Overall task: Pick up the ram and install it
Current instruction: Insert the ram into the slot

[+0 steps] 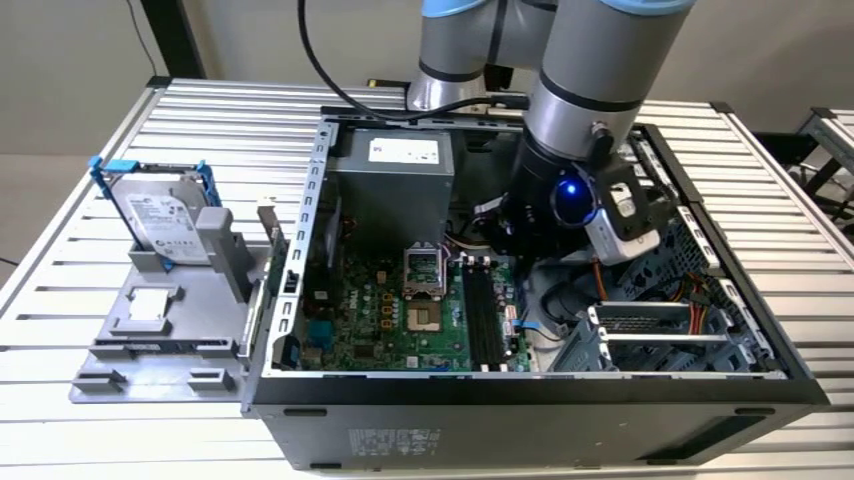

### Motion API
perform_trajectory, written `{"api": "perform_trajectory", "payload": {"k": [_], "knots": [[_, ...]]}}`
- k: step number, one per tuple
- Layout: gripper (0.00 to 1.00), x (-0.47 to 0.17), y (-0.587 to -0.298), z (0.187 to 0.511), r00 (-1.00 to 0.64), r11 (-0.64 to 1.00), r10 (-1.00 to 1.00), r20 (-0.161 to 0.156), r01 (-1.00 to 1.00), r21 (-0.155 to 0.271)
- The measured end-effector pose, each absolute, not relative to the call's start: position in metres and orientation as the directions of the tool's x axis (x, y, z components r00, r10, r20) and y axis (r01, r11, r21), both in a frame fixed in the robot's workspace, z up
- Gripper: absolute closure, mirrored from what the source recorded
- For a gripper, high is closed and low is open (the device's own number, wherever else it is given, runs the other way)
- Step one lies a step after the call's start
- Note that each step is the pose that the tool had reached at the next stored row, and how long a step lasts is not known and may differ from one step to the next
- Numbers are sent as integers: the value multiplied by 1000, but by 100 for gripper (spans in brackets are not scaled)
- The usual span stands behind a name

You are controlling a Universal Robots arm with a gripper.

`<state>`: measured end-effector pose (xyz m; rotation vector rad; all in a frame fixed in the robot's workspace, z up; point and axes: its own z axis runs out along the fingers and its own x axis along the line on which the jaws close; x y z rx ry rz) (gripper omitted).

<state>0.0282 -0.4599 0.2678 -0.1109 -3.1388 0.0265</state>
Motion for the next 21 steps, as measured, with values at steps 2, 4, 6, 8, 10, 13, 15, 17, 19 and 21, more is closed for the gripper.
{"api": "perform_trajectory", "payload": {"k": [2, 4, 6, 8, 10, 13, 15, 17, 19, 21], "knots": [[100, 27, -460, 264, -998, 997, 70, 0, 70, -17], [100, 26, -460, 261, -998, 997, 70, 0, 70, -17], [100, 26, -461, 257, -998, 997, 69, 0, 69, -17], [100, 25, -462, 253, -998, 997, 69, 0, 69, -17], [100, 25, -464, 250, -998, 997, 69, 0, 69, -17], [100, 25, -466, 245, -998, 998, 68, 0, 68, -17], [100, 23, -468, 242, -998, 998, 67, 0, 67, -17], [100, 22, -470, 240, -998, 998, 57, 0, 57, -17], [100, 22, -471, 238, -999, 999, 43, 0, 43, -16], [100, 22, -471, 238, -999, 999, 42, 1, 42, -17]]}}
